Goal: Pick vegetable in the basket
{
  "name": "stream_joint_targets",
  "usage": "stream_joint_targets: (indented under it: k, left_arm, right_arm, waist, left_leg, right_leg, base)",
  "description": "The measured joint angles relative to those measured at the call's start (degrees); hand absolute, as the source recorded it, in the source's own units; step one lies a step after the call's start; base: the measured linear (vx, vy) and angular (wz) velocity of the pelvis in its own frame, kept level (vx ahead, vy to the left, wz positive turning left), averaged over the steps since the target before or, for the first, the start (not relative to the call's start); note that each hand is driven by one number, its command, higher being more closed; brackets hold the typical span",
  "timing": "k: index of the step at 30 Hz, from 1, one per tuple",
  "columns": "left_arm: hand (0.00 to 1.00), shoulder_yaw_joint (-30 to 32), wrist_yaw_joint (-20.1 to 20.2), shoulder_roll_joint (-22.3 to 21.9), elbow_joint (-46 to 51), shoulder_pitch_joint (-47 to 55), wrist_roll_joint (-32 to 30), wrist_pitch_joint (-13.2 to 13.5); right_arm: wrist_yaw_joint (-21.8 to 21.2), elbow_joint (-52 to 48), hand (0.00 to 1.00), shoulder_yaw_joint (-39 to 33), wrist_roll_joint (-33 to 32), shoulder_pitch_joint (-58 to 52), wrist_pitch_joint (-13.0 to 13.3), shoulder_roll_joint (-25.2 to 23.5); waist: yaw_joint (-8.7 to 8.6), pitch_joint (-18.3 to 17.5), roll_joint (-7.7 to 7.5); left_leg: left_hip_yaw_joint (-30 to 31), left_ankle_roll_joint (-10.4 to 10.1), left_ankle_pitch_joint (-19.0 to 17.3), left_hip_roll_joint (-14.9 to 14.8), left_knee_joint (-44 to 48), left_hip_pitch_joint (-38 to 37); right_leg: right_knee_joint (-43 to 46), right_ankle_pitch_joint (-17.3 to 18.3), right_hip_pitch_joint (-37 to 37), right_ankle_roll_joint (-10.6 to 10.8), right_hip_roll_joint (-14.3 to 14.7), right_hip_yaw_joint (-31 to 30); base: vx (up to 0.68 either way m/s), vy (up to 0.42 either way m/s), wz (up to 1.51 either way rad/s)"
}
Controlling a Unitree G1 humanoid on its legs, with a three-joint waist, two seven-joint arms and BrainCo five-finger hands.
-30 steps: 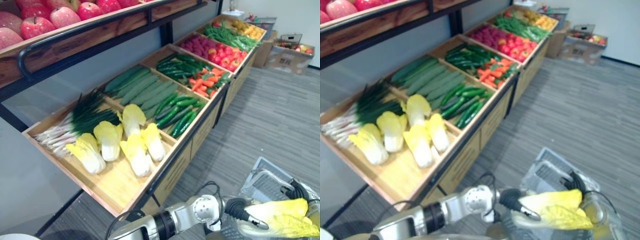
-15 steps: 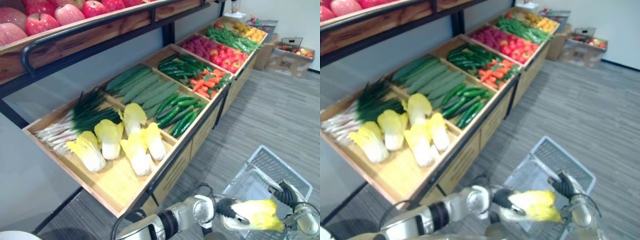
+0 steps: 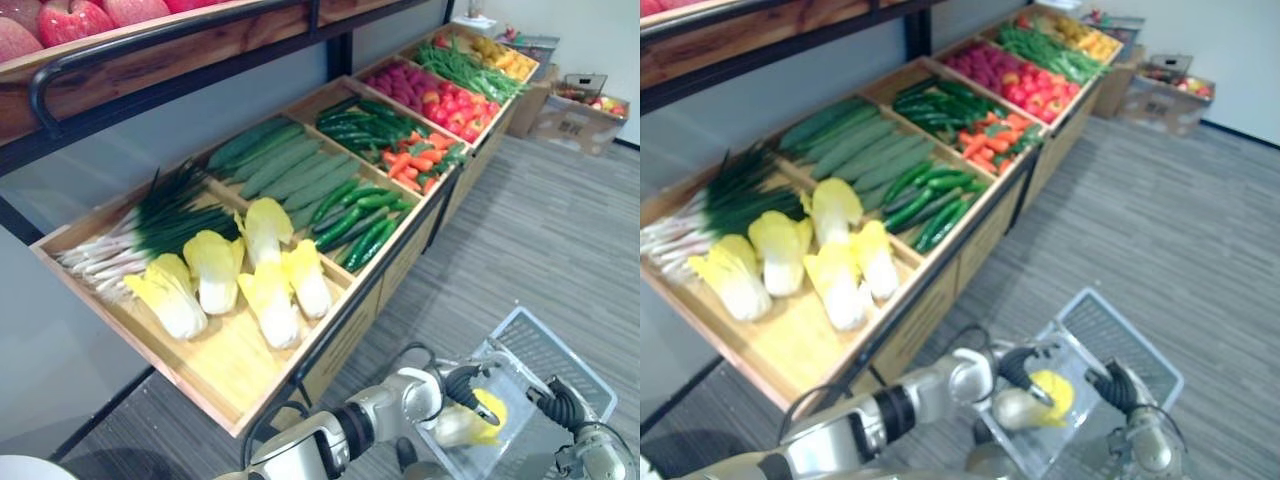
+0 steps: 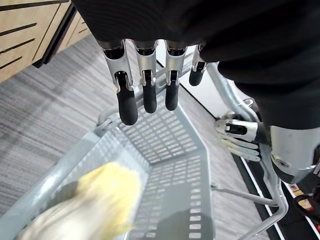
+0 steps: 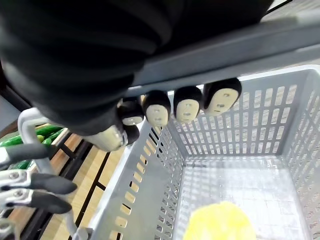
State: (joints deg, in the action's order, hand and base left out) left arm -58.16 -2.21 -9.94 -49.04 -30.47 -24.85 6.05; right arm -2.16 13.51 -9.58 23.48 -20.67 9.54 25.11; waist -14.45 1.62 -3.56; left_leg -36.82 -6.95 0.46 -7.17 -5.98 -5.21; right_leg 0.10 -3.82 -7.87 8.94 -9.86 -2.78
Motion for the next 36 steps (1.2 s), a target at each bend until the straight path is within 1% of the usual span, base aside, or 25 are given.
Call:
stream_joint_targets:
  k: [4, 6, 10, 12, 14, 15, 16, 17, 18, 19, 20, 22, 23, 24, 25, 26, 27, 28, 29, 30, 31, 33, 34, 35, 36]
  left_arm:
    - [0.0, -0.5, 0.0, 0.0, 0.0, 0.0, 0.0, 0.0]
    - [0.0, -1.2, 0.1, 0.0, 0.4, 0.0, 0.0, 0.0]
    - [0.0, -1.8, 0.2, 0.0, 3.9, -0.1, 0.0, 0.1]
    - [0.0, -2.2, 0.8, 0.1, 7.8, -0.2, 0.0, 0.3]
    - [0.0, -2.1, 1.6, 0.4, 14.3, -0.1, 0.9, 1.3]
    - [0.0, -0.9, 2.7, 1.2, 20.3, 0.6, 2.4, 2.7]
    - [0.0, 0.5, 3.3, 2.1, 24.7, 1.3, 4.1, 3.9]
    - [0.0, 2.1, 3.7, 4.0, 29.3, 1.8, 4.7, 5.0]
    - [0.0, 5.1, 3.8, 7.5, 35.1, 2.6, 6.7, 6.2]
    - [0.0, 10.3, 3.7, 11.8, 40.9, 4.8, 8.3, 7.1]
    - [0.0, 13.8, 3.6, 14.0, 43.7, 6.5, 8.8, 7.3]
    - [0.0, 31.2, 1.6, 21.8, 53.7, 16.5, 8.9, 7.2]
    - [0.0, 36.1, 0.7, 23.0, 55.8, 19.4, 8.9, 7.2]
    - [0.0, 45.2, -1.2, 24.2, 58.8, 24.6, 8.9, 7.1]
    - [0.0, 53.0, -3.3, 23.9, 60.2, 28.7, 8.8, 7.1]
    - [0.0, 56.2, -5.1, 23.8, 60.1, 30.5, 8.4, 7.1]
    - [0.0, 61.4, -7.9, 23.3, 58.9, 33.7, 8.2, 7.2]
    - [0.0, 65.9, -10.7, 22.4, 56.2, 35.9, 7.6, 7.1]
    - [0.0, 68.0, -12.1, 21.6, 54.5, 36.7, 7.0, 7.1]
    - [0.0, 72.3, -14.8, 20.0, 49.8, 37.3, 5.9, 6.8]
    - [0.0, 74.2, -15.8, 19.3, 47.5, 37.5, 5.8, 6.4]
    - [0.0, 79.8, -19.6, 18.6, 37.4, 38.0, 5.5, 5.2]
    - [0.0, 82.9, -21.5, 18.4, 31.9, 38.7, 5.6, 4.1]
    - [0.0, 85.7, -23.3, 17.7, 26.7, 40.2, 6.0, 2.4]
    - [0.0, 86.8, -23.7, 17.3, 25.2, 40.9, 6.0, 2.1]
  right_arm:
    - [0.3, 0.0, 1.0, 0.3, -0.4, -0.3, -0.7, -1.0]
    - [0.3, 0.2, 1.0, 0.5, -1.2, -0.2, -0.8, -1.6]
    - [0.7, 1.0, 1.0, 0.5, -1.6, -0.2, -0.8, -1.7]
    - [1.5, 2.8, 1.0, 0.1, -1.6, -0.1, -0.7, -1.7]
    - [2.0, 6.0, 1.0, -0.5, -1.6, 0.7, -0.6, -1.8]
    - [2.2, 9.0, 1.0, -1.5, -1.5, 1.1, -0.6, -2.1]
    - [2.6, 11.1, 1.0, -2.2, -1.3, 1.4, -0.5, -2.2]
    - [2.7, 13.6, 1.0, -3.8, -1.1, 1.6, -0.2, -2.6]
    - [3.1, 17.6, 1.0, -5.4, -0.9, 1.9, -0.1, -2.7]
    - [3.6, 21.8, 1.0, -7.0, -0.9, 2.6, 0.0, -2.7]
    - [4.1, 23.7, 1.0, -7.9, -0.9, 2.9, 0.0, -2.7]
    - [4.6, 30.5, 1.0, -10.7, -0.9, 3.4, 0.1, -2.6]
    - [4.6, 32.0, 1.0, -10.9, -0.9, 3.5, 0.1, -2.7]
    - [4.6, 34.8, 1.0, -11.6, -0.9, 3.3, 0.0, -2.9]
    - [4.7, 37.1, 1.0, -13.4, -0.9, 3.1, -0.2, -3.9]
    - [4.7, 38.2, 1.0, -13.8, -0.9, 3.0, -0.4, -4.1]
    - [4.7, 39.5, 1.0, -14.8, -0.9, 2.9, -0.8, -4.4]
    - [4.9, 40.0, 1.0, -15.6, -0.9, 2.8, -0.8, -4.5]
    - [5.0, 40.1, 1.0, -16.2, -0.8, 2.9, -0.8, -4.7]
    - [5.6, 40.7, 1.0, -17.1, -0.7, 2.9, -0.8, -4.9]
    - [5.9, 41.0, 1.0, -17.2, -0.7, 3.1, -0.8, -4.9]
    - [6.8, 41.5, 1.0, -18.8, -0.9, 4.2, -0.7, -5.8]
    - [7.1, 41.5, 1.0, -19.9, -1.0, 5.1, -0.7, -6.4]
    - [7.2, 41.5, 1.0, -20.7, -1.1, 5.6, -0.6, -7.2]
    - [7.3, 41.5, 1.0, -21.5, -1.2, 5.7, -0.6, -7.7]
  waist:
    - [-0.05, 0.1, -0.23]
    - [0.05, 0.5, -0.71]
    - [0.22, 0.8, -1.17]
    - [0.35, 0.8, -1.22]
    - [0.85, 0.9, -1.25]
    - [1.33, 0.9, -1.24]
    - [2.22, 0.9, -1.23]
    - [2.83, 0.9, -1.15]
    - [3.85, 1.0, -1.06]
    - [4.35, 0.9, -0.78]
    - [4.63, 0.9, -0.52]
    - [5.47, 1.0, 0.2]
    - [5.66, 1.0, 0.26]
    - [6.13, 1.1, 0.32]
    - [7.05, 1.1, 0.31]
    - [7.51, 1.1, 0.34]
    - [8.54, 1.2, 0.13]
    - [9.02, 1.1, 0.22]
    - [9.38, 1.1, 0.22]
    - [10.15, 0.9, 0.01]
    - [10.25, 0.9, 0.07]
    - [10.29, 0.9, 0.03]
    - [10.28, 0.8, 0.01]
    - [10.33, 0.6, -0.25]
    - [10.42, 0.5, -0.23]
  left_leg:
    - [0.8, 0.1, -0.1, 0.0, 0.1, 0.1]
    - [1.3, 0.1, -0.1, 0.1, 0.1, 0.1]
    - [1.9, 0.2, -0.2, 0.4, -0.1, 0.1]
    - [3.0, 0.4, -0.3, 0.7, -0.1, 0.6]
    - [4.1, 0.5, -0.3, 1.0, -0.1, 1.3]
    - [4.9, 0.8, -0.1, 1.1, -0.1, 1.6]
    - [5.3, 0.9, 0.0, 1.1, -0.1, 1.8]
    - [6.2, 1.1, 0.2, 1.1, -0.1, 2.1]
    - [7.5, 1.3, 0.3, 1.1, -0.1, 2.1]
    - [8.5, 1.4, 0.4, 0.9, -0.1, 2.0]
    - [9.1, 1.5, 0.5, 0.8, -0.1, 2.1]
    - [11.0, 1.6, 0.8, 0.7, -0.1, 2.7]
    - [11.6, 1.7, 0.9, 0.7, -0.1, 3.0]
    - [12.7, 1.8, 1.3, 0.6, -0.1, 3.8]
    - [13.7, 1.8, 1.6, 0.6, 0.0, 4.1]
    - [14.2, 1.9, 1.6, 0.6, 0.2, 4.1]
    - [15.2, 1.9, 1.7, 0.7, 0.2, 4.0]
    - [16.1, 2.0, 1.8, 1.1, 0.2, 4.1]
    - [16.5, 2.1, 1.8, 1.3, 0.2, 4.2]
    - [17.2, 2.1, 1.9, 1.6, 0.2, 4.9]
    - [17.7, 2.1, 2.0, 1.6, 0.2, 5.2]
    - [19.0, 2.3, 2.5, 1.9, 0.1, 6.1]
    - [19.1, 2.3, 2.6, 1.8, 0.0, 6.1]
    - [19.4, 2.3, 2.6, 1.9, -0.1, 6.1]
    - [19.6, 2.3, 2.6, 1.9, -0.1, 6.0]
  right_leg:
    - [0.0, 0.0, 0.4, 0.0, -0.2, 0.8]
    - [0.0, 0.0, 0.7, 0.0, -0.4, 1.2]
    - [0.0, 0.2, 1.0, 0.2, -0.9, 1.8]
    - [0.0, 0.4, 1.3, 0.4, -1.3, 2.7]
    - [0.0, 0.5, 1.3, 0.6, -1.6, 3.7]
    - [0.0, 0.6, 1.5, 0.7, -1.8, 4.5]
    - [0.0, 0.6, 1.6, 0.7, -1.9, 4.7]
    - [0.0, 0.6, 1.9, 0.7, -2.0, 5.7]
    - [0.0, 0.7, 2.6, 0.8, -2.0, 6.8]
    - [0.0, 0.7, 3.3, 0.8, -2.0, 7.7]
    - [0.1, 0.7, 3.6, 0.8, -2.0, 8.3]
    - [0.1, 0.8, 4.3, 0.8, -2.0, 10.3]
    - [0.1, 0.8, 4.3, 0.8, -2.0, 10.7]
    - [0.1, 0.8, 4.3, 0.7, -2.1, 12.0]
    - [0.1, 0.9, 4.6, 0.6, -2.1, 12.9]
    - [0.0, 1.0, 5.1, 0.4, -2.1, 13.6]
    - [0.0, 1.1, 5.9, 0.3, -2.2, 14.7]
    - [0.0, 1.3, 6.4, -0.1, -2.5, 15.8]
    - [0.0, 1.4, 6.5, -0.2, -2.6, 16.1]
    - [0.0, 2.1, 6.5, -0.3, -3.1, 17.0]
    - [0.0, 2.2, 6.5, -0.3, -3.2, 17.6]
    - [0.0, 2.6, 6.6, -0.8, -3.3, 19.0]
    - [0.0, 2.7, 6.6, -1.0, -3.3, 19.3]
    - [-0.1, 3.0, 6.7, -1.1, -3.3, 19.7]
    - [-0.1, 3.1, 6.9, -1.0, -3.3, 19.8]
  base:
    - [-0.01, -0.036, 0.09]
    - [-0.03, -0.035, 0.11]
    - [-0.03, -0.026, 0.09]
    - [-0.01, -0.022, 0.24]
    - [0.0, -0.036, 0.3]
    - [0.0, -0.033, 0.26]
    - [0.0, -0.03, 0.34]
    - [0.01, -0.035, 0.39]
    - [0.01, -0.04, 0.52]
    - [0.0, -0.039, 0.44]
    - [0.0, -0.033, 0.43]
    - [-0.01, -0.032, 0.4]
    - [-0.01, -0.032, 0.42]
    - [0.0, -0.029, 0.46]
    - [0.01, -0.026, 0.47]
    - [0.01, -0.017, 0.42]
    - [0.01, -0.002, 0.43]
    - [0.0, 0.01, 0.39]
    - [-0.02, 0.022, 0.38]
    - [-0.03, 0.015, 0.3]
    - [-0.04, 0.002, 0.42]
    - [-0.05, 0.005, 0.3]
    - [-0.04, 0.008, 0.13]
    - [-0.02, -0.002, 0.09]
    - [-0.01, -0.004, 0.13]
